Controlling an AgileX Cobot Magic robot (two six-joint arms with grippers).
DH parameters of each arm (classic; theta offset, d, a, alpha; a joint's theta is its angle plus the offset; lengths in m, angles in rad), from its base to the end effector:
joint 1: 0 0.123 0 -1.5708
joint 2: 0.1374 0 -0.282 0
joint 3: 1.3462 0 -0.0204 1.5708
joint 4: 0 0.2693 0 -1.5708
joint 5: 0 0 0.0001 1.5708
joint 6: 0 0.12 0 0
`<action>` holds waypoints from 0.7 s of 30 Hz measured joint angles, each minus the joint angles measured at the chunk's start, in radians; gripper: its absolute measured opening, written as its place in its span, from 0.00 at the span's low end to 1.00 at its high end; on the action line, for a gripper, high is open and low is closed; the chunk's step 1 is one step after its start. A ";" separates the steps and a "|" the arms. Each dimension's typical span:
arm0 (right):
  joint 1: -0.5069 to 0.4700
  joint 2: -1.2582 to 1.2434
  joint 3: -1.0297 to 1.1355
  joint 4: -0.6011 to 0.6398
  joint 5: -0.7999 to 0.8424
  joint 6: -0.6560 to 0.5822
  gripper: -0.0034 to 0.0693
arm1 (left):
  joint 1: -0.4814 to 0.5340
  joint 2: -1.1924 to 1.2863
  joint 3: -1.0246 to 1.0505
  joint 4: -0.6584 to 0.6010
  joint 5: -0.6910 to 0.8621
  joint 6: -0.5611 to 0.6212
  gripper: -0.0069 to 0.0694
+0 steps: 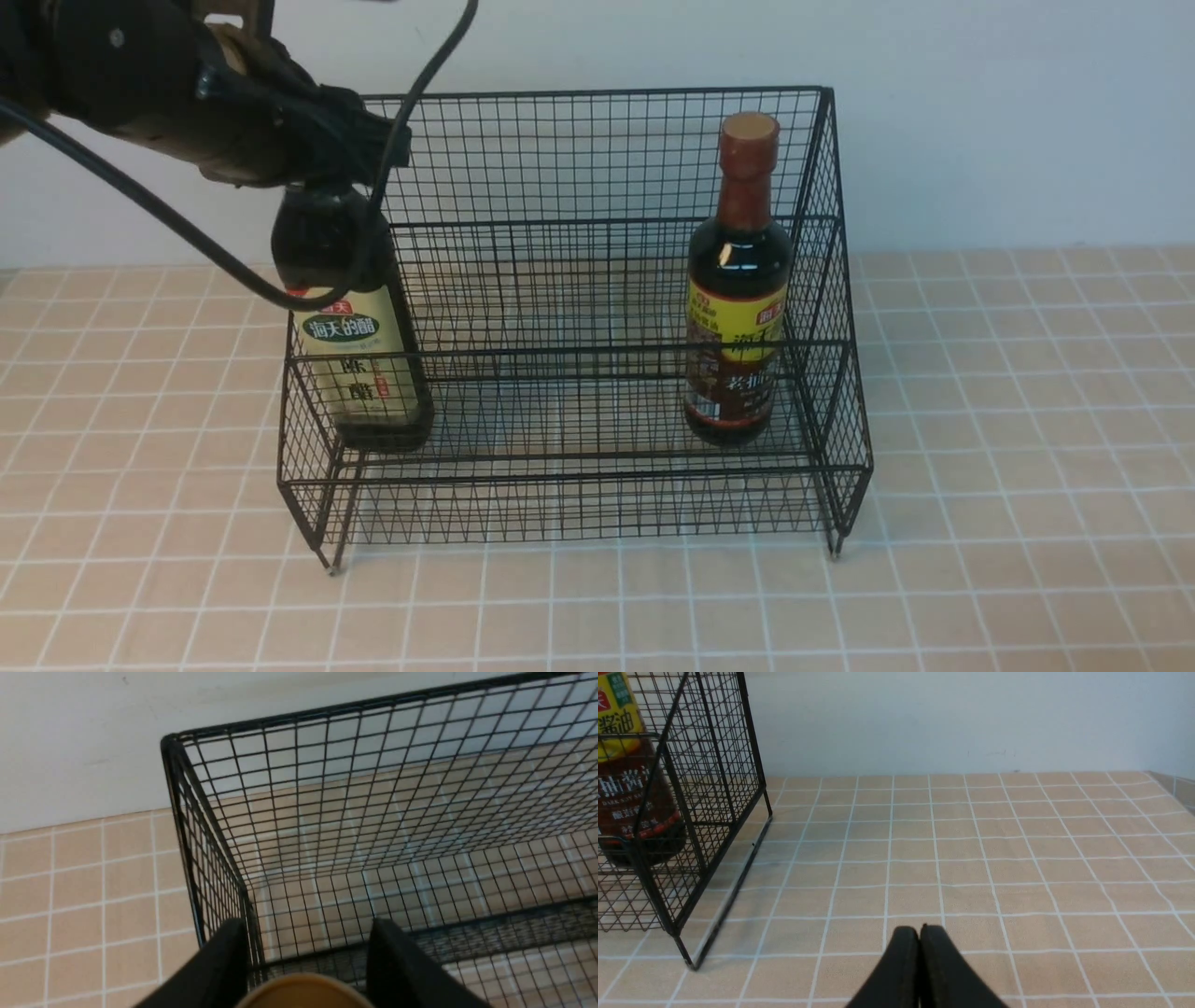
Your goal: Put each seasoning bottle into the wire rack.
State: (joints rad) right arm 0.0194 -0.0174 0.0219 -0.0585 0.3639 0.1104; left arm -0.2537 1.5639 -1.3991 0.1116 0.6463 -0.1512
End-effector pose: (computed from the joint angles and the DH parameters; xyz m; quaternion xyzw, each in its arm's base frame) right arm 0.1020 -0.0005 0.1660 0.0208 0.7988 0.0143 0.6011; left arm 0.3860 -0.0918 0.3230 0.0734 0.9077 -0.0346 0.4117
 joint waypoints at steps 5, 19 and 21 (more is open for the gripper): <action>0.000 0.000 0.000 0.000 0.000 0.000 0.03 | 0.000 0.001 -0.001 -0.002 0.005 -0.003 0.49; 0.000 0.000 0.000 0.000 0.000 0.000 0.03 | 0.000 -0.142 -0.007 -0.002 0.072 0.004 0.85; 0.000 0.000 0.000 0.000 0.000 0.000 0.03 | 0.000 -0.212 -0.009 0.000 0.072 0.004 0.80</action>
State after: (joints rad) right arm 0.0194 -0.0174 0.0219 -0.0585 0.3639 0.1104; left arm -0.2537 1.3524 -1.4079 0.1114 0.7187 -0.1469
